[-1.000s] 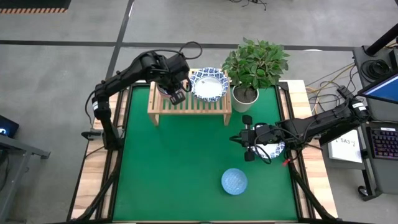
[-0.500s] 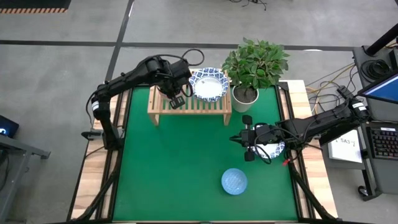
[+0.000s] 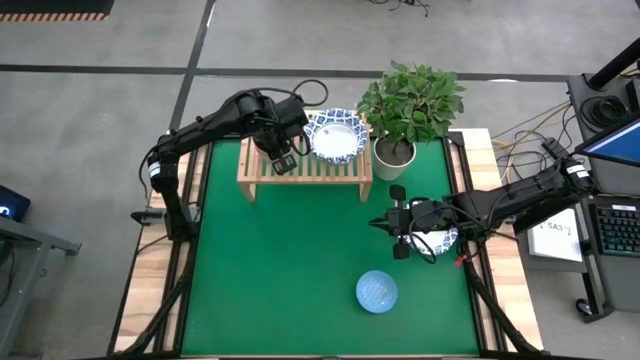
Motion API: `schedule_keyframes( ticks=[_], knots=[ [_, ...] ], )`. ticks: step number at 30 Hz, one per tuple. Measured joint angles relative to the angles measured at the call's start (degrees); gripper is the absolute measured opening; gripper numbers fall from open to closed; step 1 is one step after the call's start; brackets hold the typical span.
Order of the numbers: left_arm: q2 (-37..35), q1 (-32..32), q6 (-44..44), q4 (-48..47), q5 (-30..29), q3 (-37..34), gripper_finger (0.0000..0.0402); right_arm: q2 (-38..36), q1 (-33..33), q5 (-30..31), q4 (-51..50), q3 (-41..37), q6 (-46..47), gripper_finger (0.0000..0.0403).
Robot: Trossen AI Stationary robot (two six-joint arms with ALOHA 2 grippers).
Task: Place and stack plates onto a shelf
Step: Stack the yellow bowl on top of the blue and white bowl on the shelf, then stack the white and blue plate on top of the white and blue plate on the shelf
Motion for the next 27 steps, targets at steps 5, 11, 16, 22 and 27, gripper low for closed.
schedule_keyframes(
  ticks=[5,11,16,22,27],
  knots=[
    [-0.42,0.0,1.02,-0.02,0.0,0.0,0.0095,0.0,-0.01,0.0,0.0,0.0,0.0,0.0009],
    [-1.67,-0.02,1.42,-0.09,-1.29,0.54,0.0112,0.0,0.0,0.0,0.01,0.0,0.0,0.0009],
    [-3.52,-0.02,1.43,-0.02,-1.66,2.6,0.0116,0.0,0.01,-0.02,0.02,0.0,0.0,0.0009],
    [-4.61,-0.22,1.34,-0.04,-1.66,4.11,0.0116,0.0,-0.01,-0.01,0.02,-0.07,0.0,0.0009],
    [-4.72,-0.33,0.49,0.4,-1.64,5.35,0.0116,0.0,0.01,0.0,0.07,-0.37,0.0,0.0009]
  ],
)
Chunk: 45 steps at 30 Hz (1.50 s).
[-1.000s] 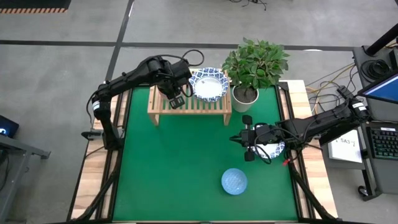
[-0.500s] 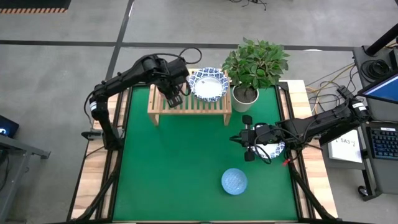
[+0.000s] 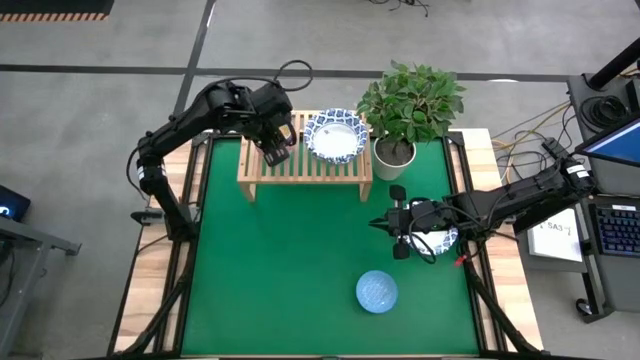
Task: Place and stack plates onto a shelf
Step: Stack the white and blue plate on top of the white and blue plate on the shelf
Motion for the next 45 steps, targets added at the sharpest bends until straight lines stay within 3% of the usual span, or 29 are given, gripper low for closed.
schedule_keyframes(
  ticks=[7,14,22,31,36,45],
  knots=[
    [0.0,-3.7,-5.59,1.4,3.38,0.0,0.0102,0.0,-0.01,-0.02,0.07,-1.06,0.92,0.0009],
    [0.0,-17.52,-8.08,7.82,2.88,-0.13,0.0079,0.0,0.0,0.0,0.61,-1.69,1.0,0.0009],
    [0.0,-36.56,-9.94,11.52,-7.19,-4.15,0.007,0.0,-0.01,0.0,0.69,-1.69,1.55,0.0009],
    [0.0,-53.12,-10.09,28.7,-16.45,-17.7,0.007,0.0,-0.02,0.0,5.28,-1.78,0.84,0.0009],
    [-0.15,-56.87,-13.86,35.16,-22.12,-25.01,0.007,0.0,-0.02,-0.02,6.16,-0.26,0.44,0.0009],
    [-2.69,-57.04,-17.24,50.36,-22.71,-39.87,0.0043,0.0,-0.02,-0.14,6.43,2.01,-0.1,0.0009]
  ],
)
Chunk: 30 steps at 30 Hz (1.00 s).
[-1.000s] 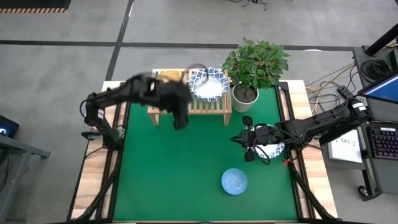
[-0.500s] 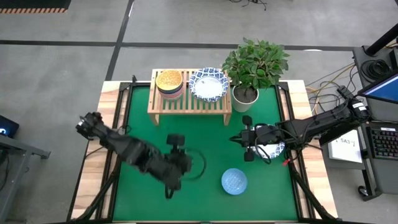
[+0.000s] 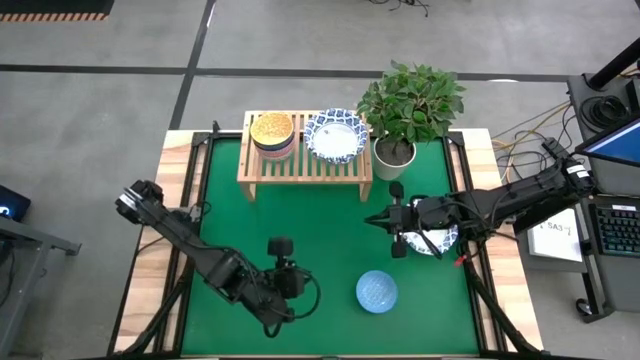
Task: Place and stack plates onto a shelf
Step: Stack the white and blue plate on top of the white and blue plate on the shelf
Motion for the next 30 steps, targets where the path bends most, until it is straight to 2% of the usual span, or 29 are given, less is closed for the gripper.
schedule_keyframes(
  ticks=[6,21,26,30],
  knots=[
    [-6.26,0.42,3.09,17.49,-0.21,-14.73,0.0037,0.0,0.0,-0.01,-0.13,0.64,-0.54,0.0009],
    [-28.8,3.94,9.18,56.32,-0.46,-51.93,0.0036,0.53,-0.07,0.01,0.37,2.31,-0.38,0.0009],
    [-33.95,4.0,7.62,66.87,-0.41,-60.42,0.0036,2.36,-0.17,-0.01,0.8,3.01,-0.38,0.0009],
    [-35.83,4.0,7.66,70.42,-0.39,-63.71,0.0036,4.37,-0.35,-0.02,-1.64,4.55,2.16,0.0009]
  ],
)
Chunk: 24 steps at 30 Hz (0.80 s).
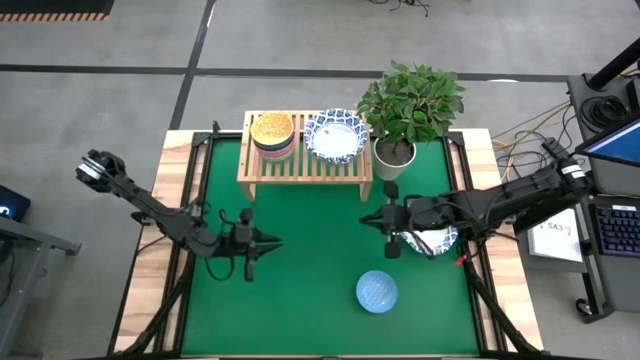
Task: Place and stack plates onto a shelf
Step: Stack the white and blue plate on top of the white and blue plate on the shelf
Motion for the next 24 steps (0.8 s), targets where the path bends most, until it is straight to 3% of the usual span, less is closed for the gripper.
schedule_keyframes(
  ticks=[9,13,24],
  knots=[
    [0.4,0.31,0.42,-0.22,0.0,-0.97,0.0036,7.01,-2.55,0.06,-21.13,12.31,10.15,0.0009],
    [0.77,0.35,0.2,-0.33,-0.04,-0.67,0.0036,11.58,-3.74,-2.58,-31.05,17.26,16.24,0.0009],
    [1.59,0.37,-0.21,-0.17,-0.14,-0.35,0.0036,20.61,-3.7,-10.46,-42.16,20.75,28.85,0.0009]
  ],
)
